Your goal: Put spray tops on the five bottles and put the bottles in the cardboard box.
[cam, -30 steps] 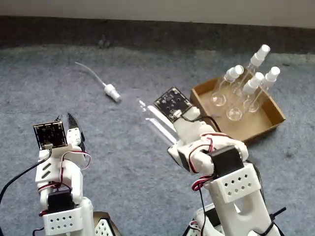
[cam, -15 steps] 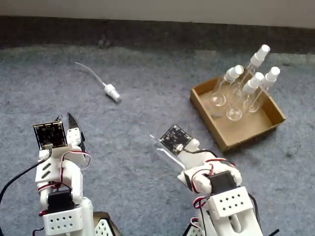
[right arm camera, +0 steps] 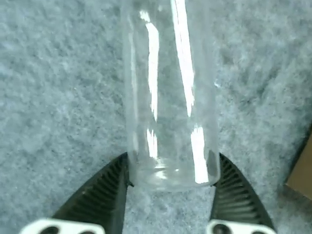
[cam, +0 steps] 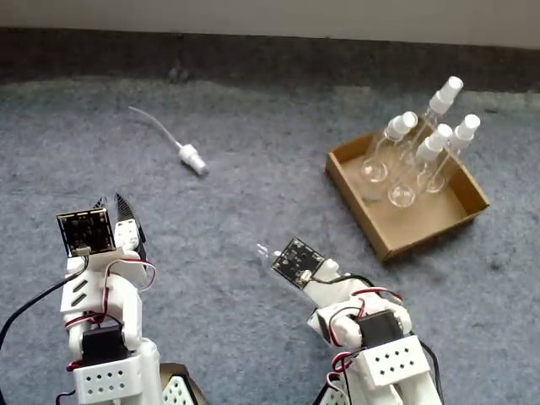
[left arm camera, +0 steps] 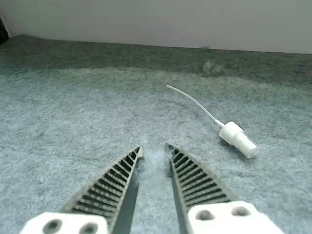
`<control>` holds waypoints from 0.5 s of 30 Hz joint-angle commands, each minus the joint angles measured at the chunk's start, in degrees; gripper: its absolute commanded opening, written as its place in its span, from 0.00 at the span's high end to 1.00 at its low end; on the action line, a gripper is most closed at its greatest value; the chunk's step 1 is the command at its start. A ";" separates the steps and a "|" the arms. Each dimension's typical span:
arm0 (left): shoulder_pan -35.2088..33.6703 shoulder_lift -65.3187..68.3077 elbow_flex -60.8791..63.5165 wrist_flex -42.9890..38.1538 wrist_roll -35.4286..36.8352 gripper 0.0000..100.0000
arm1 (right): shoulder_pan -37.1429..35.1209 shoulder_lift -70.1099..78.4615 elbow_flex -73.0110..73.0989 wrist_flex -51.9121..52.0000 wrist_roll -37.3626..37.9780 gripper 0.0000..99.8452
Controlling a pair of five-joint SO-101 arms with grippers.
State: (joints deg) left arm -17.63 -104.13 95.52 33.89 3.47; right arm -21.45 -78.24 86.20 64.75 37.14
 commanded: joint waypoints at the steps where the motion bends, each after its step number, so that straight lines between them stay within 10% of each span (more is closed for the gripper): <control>1: 1.45 -0.75 0.13 -1.23 -0.62 0.96 | 0.66 -0.92 -0.75 -0.66 0.62 0.77; 15: 1.45 -0.75 -0.04 -1.23 -0.62 0.96 | 6.11 -1.01 -10.68 3.30 0.53 0.69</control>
State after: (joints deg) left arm -17.19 -104.13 95.52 33.80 3.47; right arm -17.93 -78.59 81.54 67.56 37.14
